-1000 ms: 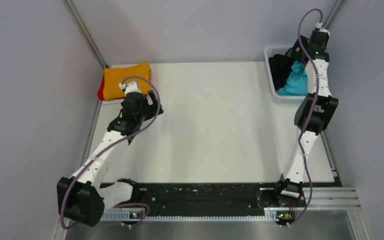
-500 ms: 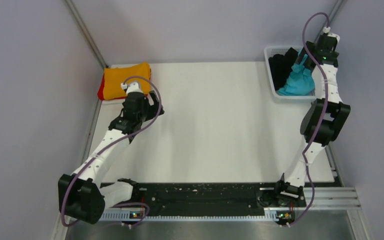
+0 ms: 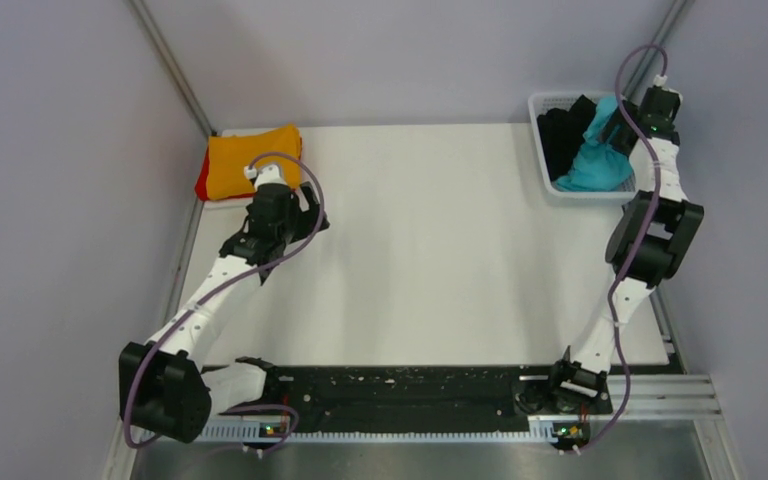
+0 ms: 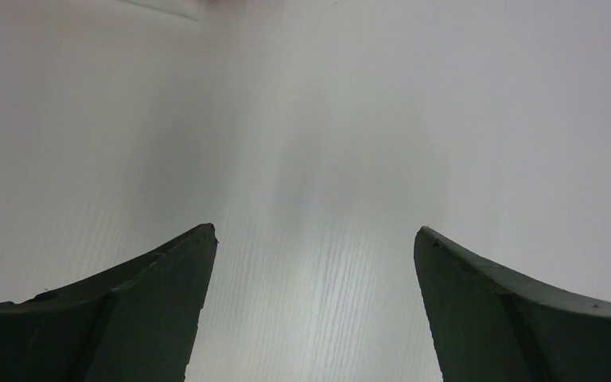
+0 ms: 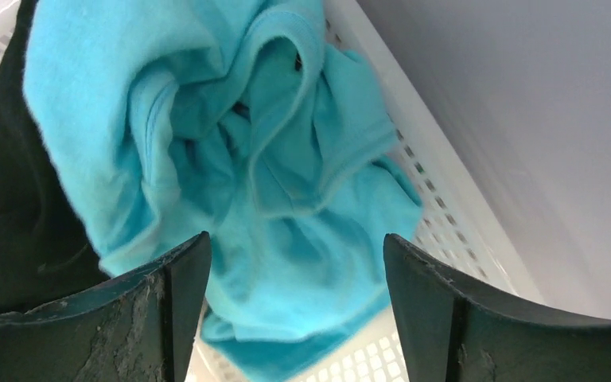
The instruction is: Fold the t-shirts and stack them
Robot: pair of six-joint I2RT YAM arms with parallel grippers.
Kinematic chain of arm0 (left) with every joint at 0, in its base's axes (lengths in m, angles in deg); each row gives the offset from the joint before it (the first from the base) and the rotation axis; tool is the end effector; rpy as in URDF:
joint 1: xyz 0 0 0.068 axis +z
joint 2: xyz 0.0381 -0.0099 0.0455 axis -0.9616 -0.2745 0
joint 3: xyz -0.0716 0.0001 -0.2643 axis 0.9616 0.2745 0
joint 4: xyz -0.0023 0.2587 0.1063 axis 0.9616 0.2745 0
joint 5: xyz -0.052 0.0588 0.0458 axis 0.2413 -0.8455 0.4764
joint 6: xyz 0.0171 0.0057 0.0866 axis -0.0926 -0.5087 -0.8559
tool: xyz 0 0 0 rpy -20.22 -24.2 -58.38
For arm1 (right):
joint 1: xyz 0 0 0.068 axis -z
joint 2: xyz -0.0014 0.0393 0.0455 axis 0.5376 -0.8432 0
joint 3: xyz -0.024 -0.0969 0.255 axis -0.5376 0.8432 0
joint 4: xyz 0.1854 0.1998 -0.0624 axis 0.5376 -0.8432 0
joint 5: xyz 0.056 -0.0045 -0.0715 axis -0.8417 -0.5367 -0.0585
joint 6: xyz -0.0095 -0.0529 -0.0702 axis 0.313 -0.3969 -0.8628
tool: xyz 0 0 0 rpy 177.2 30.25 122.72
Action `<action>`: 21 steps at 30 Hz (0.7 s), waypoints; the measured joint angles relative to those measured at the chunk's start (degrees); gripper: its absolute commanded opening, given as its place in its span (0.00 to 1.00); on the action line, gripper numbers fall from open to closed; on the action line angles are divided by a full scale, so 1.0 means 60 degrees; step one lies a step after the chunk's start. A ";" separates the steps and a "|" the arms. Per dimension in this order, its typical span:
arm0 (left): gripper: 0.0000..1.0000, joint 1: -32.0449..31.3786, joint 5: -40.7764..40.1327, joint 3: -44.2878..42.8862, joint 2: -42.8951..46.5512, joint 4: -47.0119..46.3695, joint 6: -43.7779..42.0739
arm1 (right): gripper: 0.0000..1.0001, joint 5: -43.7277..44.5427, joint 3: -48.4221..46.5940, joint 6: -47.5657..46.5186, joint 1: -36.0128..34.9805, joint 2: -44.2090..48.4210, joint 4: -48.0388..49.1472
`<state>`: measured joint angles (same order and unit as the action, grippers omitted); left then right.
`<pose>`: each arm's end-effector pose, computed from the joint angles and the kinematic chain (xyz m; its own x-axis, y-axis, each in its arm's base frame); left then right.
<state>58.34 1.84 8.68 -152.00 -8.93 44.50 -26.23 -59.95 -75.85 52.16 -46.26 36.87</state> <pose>0.3027 -0.0691 0.2553 -0.5117 -0.3624 -0.7790 -0.1701 0.9315 -0.3217 0.5147 -0.1894 0.2541 -0.4594 0.3894 -0.7983 0.4971 0.8576 0.1322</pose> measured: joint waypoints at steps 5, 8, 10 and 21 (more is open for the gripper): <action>0.99 0.0000 0.0000 -0.0036 -0.0251 0.0007 0.0000 | 0.71 -0.0404 -0.0794 0.0346 0.0000 -0.1198 0.0076; 0.99 0.0000 0.0000 -0.0047 -0.0277 0.0011 0.0000 | 0.59 -0.0565 -0.1282 0.0546 0.0000 -0.1843 0.0040; 0.99 0.0000 -0.0007 -0.0066 -0.0291 0.0015 0.0000 | 0.37 -0.0554 -0.1508 0.0623 0.0000 -0.2131 0.0033; 0.99 0.0000 -0.0044 -0.0073 -0.0288 0.0076 0.0000 | 0.00 -0.0313 -0.1745 0.0743 0.0000 -0.2171 -0.0058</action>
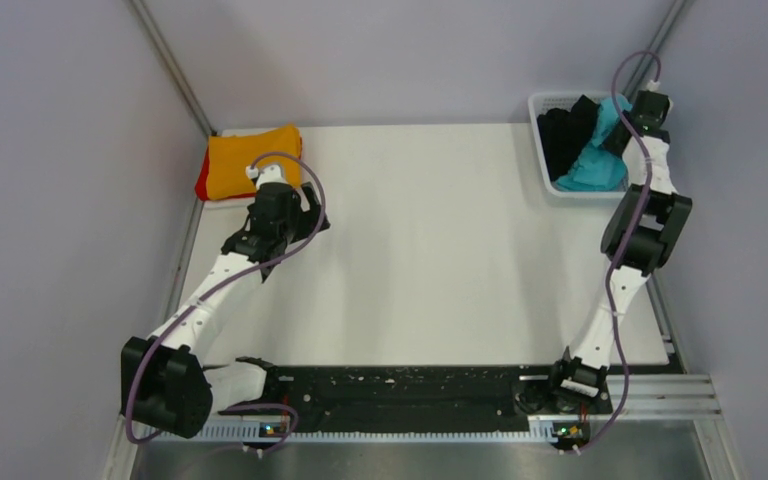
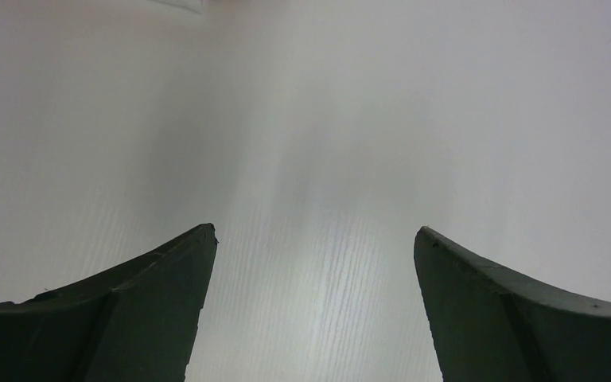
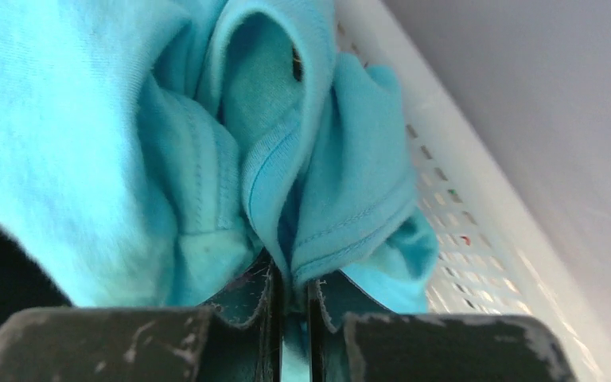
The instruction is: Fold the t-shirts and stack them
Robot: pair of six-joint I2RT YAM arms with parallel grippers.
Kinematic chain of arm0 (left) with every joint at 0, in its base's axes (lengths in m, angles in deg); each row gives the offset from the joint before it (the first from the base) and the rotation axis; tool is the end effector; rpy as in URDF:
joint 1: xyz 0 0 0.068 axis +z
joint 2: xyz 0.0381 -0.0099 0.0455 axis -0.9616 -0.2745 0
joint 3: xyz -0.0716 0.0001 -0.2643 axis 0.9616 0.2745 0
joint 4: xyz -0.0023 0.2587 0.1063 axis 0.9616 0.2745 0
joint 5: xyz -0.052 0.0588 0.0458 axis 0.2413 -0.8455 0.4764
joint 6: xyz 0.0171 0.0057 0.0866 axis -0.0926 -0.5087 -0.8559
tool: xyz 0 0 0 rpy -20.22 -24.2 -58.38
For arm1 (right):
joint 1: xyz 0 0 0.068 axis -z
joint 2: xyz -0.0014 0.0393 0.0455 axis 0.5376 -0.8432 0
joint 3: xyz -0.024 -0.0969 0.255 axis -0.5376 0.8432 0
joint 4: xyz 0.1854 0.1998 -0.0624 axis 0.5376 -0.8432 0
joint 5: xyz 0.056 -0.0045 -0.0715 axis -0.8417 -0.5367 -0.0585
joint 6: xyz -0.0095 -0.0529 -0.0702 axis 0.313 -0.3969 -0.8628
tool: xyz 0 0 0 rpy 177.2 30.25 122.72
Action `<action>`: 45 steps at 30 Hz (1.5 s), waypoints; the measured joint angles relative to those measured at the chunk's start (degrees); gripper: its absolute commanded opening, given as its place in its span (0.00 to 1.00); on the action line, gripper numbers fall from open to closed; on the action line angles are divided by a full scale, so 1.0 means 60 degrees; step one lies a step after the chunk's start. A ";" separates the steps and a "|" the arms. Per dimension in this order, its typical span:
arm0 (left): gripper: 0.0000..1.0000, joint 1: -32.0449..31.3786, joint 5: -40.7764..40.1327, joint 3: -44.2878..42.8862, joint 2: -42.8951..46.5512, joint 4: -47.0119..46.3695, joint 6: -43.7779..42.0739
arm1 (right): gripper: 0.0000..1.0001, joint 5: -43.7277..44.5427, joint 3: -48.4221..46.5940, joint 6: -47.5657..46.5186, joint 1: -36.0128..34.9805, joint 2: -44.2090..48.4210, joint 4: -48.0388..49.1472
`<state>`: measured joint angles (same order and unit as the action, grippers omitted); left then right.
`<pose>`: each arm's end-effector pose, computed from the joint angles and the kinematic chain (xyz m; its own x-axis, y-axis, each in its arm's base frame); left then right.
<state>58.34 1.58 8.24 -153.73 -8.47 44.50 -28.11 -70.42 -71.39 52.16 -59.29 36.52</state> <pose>0.3068 -0.0699 0.2485 -0.5325 -0.3561 -0.7679 -0.1826 0.9342 -0.3066 0.5563 -0.2015 0.1996 -0.4630 0.4710 -0.7508 0.5179 0.8312 0.2021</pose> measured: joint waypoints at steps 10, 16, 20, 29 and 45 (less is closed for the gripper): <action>0.99 0.0000 0.0055 0.0000 0.0066 -0.0087 0.0004 | 0.00 0.1202 0.0382 -0.0812 -0.0004 0.3708 0.0109; 0.99 0.0000 0.0160 0.0000 0.0215 -0.0229 0.0004 | 0.00 0.1392 0.0149 -0.1049 0.0000 0.5657 0.1341; 0.99 0.0000 0.0226 0.0004 0.0339 -0.0324 0.0004 | 0.00 0.0678 -0.0528 -0.0678 0.0000 0.5923 0.1647; 0.99 0.0000 0.0186 0.0080 0.0674 -0.0543 0.0007 | 0.00 -0.2681 -0.2269 0.0135 -0.1927 0.5748 0.1049; 0.99 0.0000 -0.0984 0.0098 0.2291 0.0798 0.0372 | 0.00 -0.1694 0.1333 -0.3115 -0.7690 0.5905 -0.2029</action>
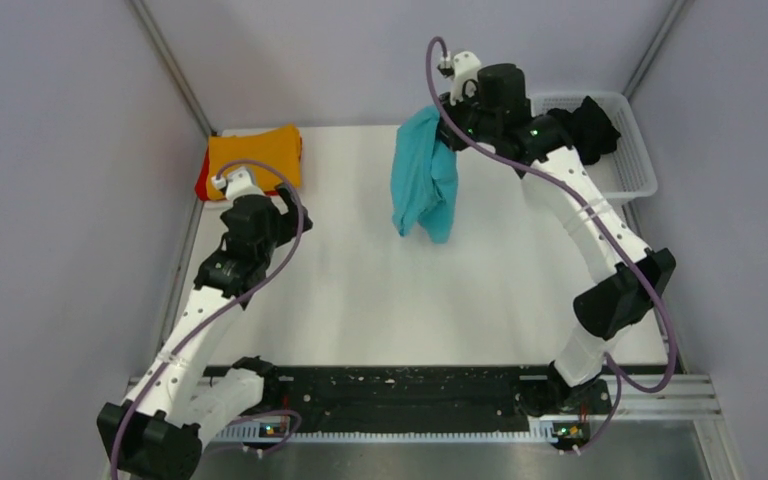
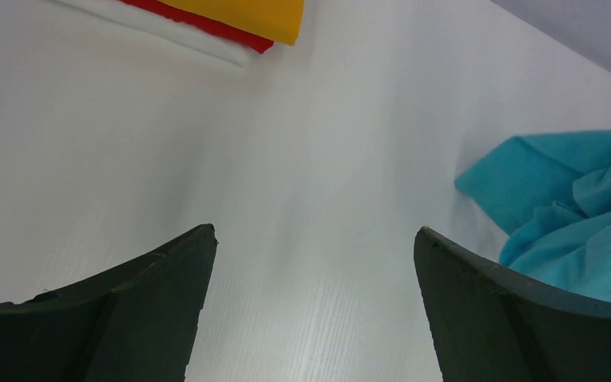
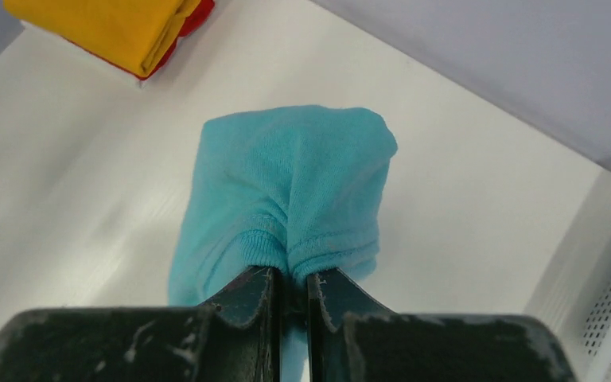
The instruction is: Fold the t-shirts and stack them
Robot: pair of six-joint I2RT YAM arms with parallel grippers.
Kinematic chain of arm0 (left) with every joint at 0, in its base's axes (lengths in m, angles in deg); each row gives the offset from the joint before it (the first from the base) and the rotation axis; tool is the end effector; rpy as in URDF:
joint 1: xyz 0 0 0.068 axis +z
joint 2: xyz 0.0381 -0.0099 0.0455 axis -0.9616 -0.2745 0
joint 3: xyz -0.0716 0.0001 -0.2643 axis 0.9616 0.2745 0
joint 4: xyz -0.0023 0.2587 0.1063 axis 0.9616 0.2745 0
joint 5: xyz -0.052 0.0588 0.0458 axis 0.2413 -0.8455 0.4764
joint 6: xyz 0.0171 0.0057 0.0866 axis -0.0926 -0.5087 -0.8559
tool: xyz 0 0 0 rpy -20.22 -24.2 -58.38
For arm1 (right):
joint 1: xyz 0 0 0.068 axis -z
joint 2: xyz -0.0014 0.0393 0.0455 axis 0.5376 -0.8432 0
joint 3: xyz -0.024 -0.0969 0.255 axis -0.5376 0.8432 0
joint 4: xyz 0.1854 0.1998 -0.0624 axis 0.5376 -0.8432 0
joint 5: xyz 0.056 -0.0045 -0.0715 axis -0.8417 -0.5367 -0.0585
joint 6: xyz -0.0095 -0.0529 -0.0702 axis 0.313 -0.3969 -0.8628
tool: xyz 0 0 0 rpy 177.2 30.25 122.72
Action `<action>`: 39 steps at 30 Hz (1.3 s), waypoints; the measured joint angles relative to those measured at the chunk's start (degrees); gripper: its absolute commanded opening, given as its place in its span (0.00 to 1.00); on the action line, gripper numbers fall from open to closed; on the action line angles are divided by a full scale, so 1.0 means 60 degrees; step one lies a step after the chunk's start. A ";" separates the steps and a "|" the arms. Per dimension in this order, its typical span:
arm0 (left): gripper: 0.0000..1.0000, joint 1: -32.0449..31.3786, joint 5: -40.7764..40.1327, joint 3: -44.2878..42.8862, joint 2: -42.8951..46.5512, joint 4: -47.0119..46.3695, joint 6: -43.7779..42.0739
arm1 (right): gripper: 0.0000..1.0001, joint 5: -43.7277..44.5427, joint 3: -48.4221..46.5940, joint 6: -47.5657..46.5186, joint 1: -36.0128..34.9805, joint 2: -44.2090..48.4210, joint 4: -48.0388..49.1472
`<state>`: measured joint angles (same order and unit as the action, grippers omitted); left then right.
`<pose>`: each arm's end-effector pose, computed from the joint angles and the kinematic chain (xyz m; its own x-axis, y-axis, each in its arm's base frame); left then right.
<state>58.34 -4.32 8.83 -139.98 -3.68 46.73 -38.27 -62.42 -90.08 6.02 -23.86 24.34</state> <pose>0.2630 -0.0494 0.2998 -0.3659 -0.4227 -0.8291 -0.2301 0.9043 -0.3595 0.3898 0.2067 0.4305 -0.3413 -0.2076 -0.9167 -0.5688 0.8221 0.0255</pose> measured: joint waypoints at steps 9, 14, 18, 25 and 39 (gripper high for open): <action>0.99 0.0000 -0.0044 0.0259 0.0433 0.0324 0.0426 | 0.15 -0.1122 0.1290 0.0415 -0.0506 -0.0044 0.0481; 0.99 0.0000 0.0244 0.0284 0.0175 0.0335 0.0459 | 0.99 -0.1275 0.1337 0.1140 -0.0809 -0.0947 0.1045; 0.99 0.0000 0.0933 0.0284 -0.0594 0.0240 0.0466 | 0.99 -0.0055 0.1774 0.1526 -0.1005 -0.1519 0.1209; 0.92 0.0000 0.2688 0.0379 -0.2186 -0.0033 0.0634 | 0.96 0.1515 0.4881 0.2543 -0.0386 -0.0197 0.2014; 0.74 -0.0004 0.4200 -0.0459 -0.5646 -0.1198 0.0914 | 0.92 0.1435 0.7686 0.3825 0.1304 0.0539 0.3468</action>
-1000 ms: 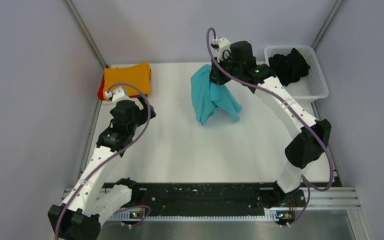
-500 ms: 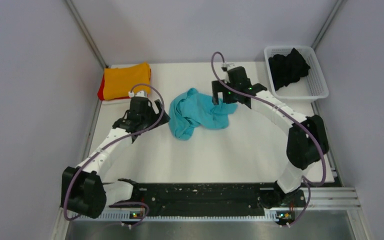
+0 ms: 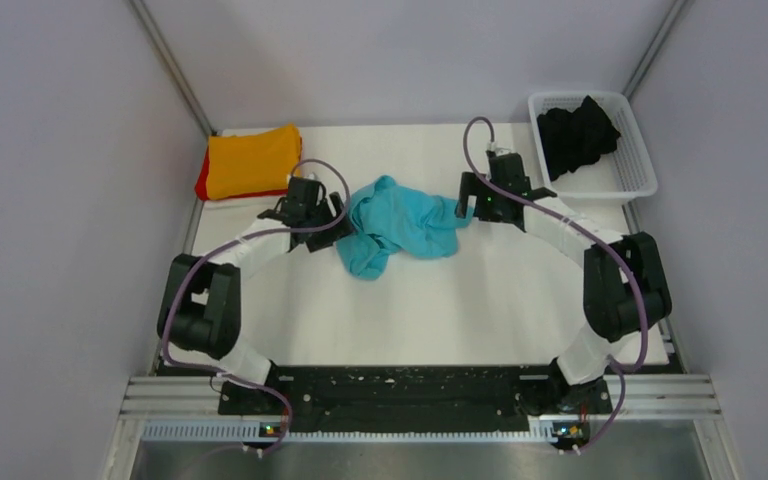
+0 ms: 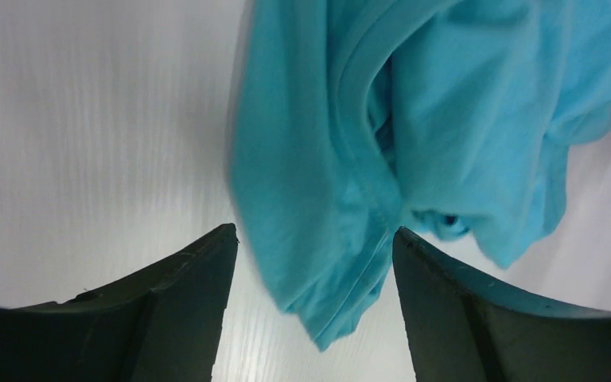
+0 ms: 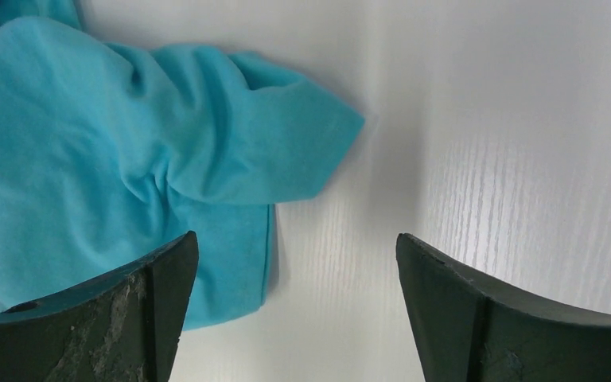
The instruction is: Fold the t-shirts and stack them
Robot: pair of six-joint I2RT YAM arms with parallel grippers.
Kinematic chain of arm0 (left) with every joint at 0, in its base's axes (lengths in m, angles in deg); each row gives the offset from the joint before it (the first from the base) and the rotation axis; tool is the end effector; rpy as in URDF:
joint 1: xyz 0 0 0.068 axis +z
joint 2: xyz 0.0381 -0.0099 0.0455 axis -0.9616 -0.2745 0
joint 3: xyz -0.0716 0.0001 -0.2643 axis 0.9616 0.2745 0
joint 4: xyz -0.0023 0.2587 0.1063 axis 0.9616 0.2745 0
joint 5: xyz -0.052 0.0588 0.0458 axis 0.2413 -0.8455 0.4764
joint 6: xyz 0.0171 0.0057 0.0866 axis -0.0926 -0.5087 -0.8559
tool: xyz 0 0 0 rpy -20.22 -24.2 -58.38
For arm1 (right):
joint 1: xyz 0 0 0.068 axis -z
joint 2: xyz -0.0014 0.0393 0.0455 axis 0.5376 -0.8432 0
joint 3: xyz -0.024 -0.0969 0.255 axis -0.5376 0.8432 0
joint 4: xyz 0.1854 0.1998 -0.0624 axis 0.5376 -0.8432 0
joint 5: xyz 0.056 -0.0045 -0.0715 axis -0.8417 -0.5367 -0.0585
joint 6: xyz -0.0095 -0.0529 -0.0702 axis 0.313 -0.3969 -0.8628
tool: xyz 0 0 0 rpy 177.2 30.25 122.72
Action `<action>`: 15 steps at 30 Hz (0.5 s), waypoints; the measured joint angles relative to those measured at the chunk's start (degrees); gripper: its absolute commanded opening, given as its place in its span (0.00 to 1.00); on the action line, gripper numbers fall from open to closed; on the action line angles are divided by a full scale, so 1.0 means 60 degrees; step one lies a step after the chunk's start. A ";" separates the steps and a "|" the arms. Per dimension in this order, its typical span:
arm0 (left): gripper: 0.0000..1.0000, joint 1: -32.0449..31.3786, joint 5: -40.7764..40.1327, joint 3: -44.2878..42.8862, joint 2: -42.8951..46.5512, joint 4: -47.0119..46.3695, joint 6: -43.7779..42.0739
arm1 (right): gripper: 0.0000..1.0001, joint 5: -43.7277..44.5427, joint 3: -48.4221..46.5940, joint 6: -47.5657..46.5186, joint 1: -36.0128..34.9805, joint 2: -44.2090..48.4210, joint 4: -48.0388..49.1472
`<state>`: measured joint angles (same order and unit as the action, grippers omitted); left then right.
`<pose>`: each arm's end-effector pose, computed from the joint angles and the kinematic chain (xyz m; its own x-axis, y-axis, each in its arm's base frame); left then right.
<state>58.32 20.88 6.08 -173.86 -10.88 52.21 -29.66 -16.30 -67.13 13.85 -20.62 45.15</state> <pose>0.3409 -0.1070 0.1549 -0.8033 -0.4008 -0.4405 -0.1753 0.8660 -0.4683 0.3856 0.1295 0.1862 -0.7467 0.1261 -0.6531 -0.0495 0.9686 0.2436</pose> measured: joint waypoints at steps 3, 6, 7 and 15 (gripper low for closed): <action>0.65 0.0000 -0.0084 -0.1137 -0.0911 -0.0011 -0.0091 | 0.91 0.0011 0.0000 0.0106 0.0000 -0.0248 0.0335; 0.54 0.0000 -0.0149 -0.2080 -0.1643 -0.0117 -0.0288 | 0.89 0.0004 -0.0004 0.0222 0.0004 -0.0503 0.0608; 0.53 0.0000 -0.0175 -0.2346 -0.1851 -0.0106 -0.0368 | 0.89 0.0000 -0.0004 0.0266 0.0000 -0.0572 0.0670; 0.43 0.0004 -0.0328 -0.3712 -0.3293 0.0109 -0.0911 | 0.87 -0.0022 -0.0098 0.0437 0.0004 -0.1421 0.0994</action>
<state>58.34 18.91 -16.19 -193.61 -10.22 46.75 -29.79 -16.89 -64.51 13.87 -29.15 51.12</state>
